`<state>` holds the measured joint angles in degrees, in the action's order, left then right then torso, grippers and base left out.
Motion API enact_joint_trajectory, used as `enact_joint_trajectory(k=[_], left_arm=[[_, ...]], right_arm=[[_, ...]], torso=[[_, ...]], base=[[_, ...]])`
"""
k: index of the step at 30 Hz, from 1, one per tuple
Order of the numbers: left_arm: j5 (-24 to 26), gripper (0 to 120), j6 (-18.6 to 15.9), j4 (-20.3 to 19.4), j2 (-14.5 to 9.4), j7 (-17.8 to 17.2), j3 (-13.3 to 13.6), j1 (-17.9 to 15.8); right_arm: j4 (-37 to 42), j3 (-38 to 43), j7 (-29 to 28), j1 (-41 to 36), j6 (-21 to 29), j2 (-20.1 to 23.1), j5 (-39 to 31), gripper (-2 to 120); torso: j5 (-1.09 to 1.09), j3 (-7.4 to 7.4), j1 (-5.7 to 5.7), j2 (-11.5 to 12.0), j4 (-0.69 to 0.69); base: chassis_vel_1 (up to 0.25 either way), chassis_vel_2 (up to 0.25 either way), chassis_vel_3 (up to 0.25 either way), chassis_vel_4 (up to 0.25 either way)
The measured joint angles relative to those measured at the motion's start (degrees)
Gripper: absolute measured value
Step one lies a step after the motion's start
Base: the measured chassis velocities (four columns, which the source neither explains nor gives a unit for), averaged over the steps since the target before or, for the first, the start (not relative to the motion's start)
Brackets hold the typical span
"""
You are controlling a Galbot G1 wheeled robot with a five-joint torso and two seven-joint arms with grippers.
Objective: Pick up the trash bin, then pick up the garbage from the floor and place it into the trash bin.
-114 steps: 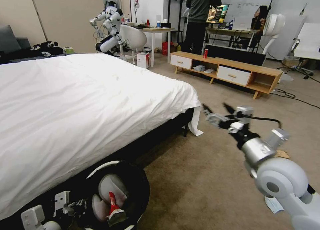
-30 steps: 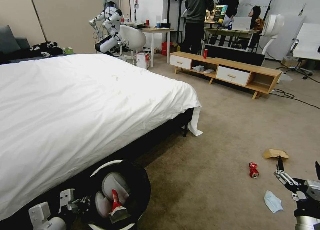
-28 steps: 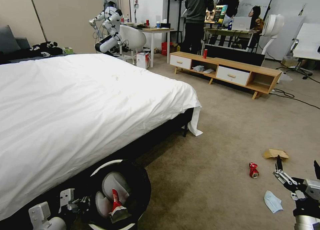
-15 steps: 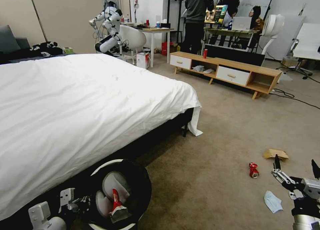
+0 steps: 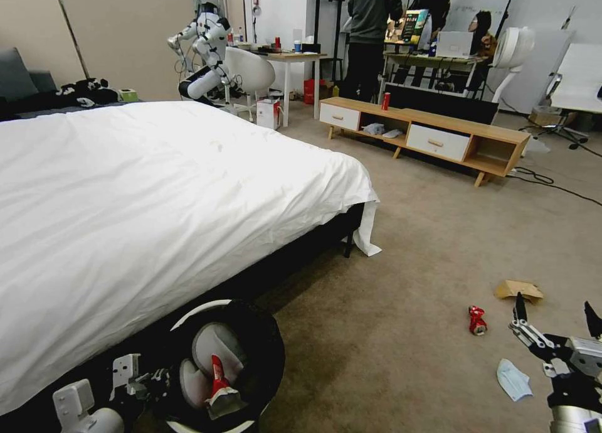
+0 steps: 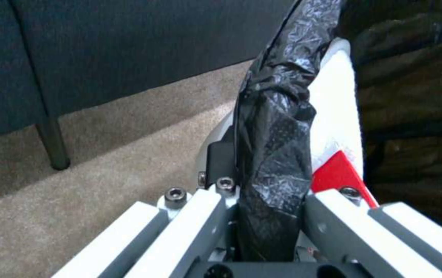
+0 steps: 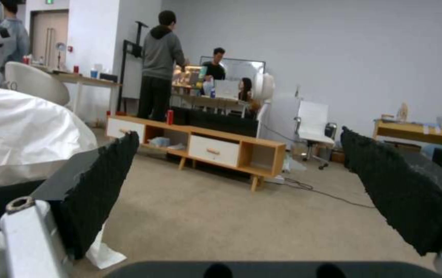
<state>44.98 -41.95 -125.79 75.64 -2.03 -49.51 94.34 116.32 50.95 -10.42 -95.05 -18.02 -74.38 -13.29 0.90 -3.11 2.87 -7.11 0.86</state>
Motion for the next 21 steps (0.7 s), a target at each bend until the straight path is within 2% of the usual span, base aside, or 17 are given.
enact_joint_trajectory(k=[21], left_arm=[[-0.32, 1, 0.06, 0.21, 0.64, -0.06, 0.01, 0.11]], right_arm=[[-1.43, -0.27, 0.48, 0.04, -1.77, -0.08, 1.01, 100]], torso=[[0.00, 0.00, 0.00, 0.00, 0.00]], base=[[0.000, 0.000, 0.000, 0.000]])
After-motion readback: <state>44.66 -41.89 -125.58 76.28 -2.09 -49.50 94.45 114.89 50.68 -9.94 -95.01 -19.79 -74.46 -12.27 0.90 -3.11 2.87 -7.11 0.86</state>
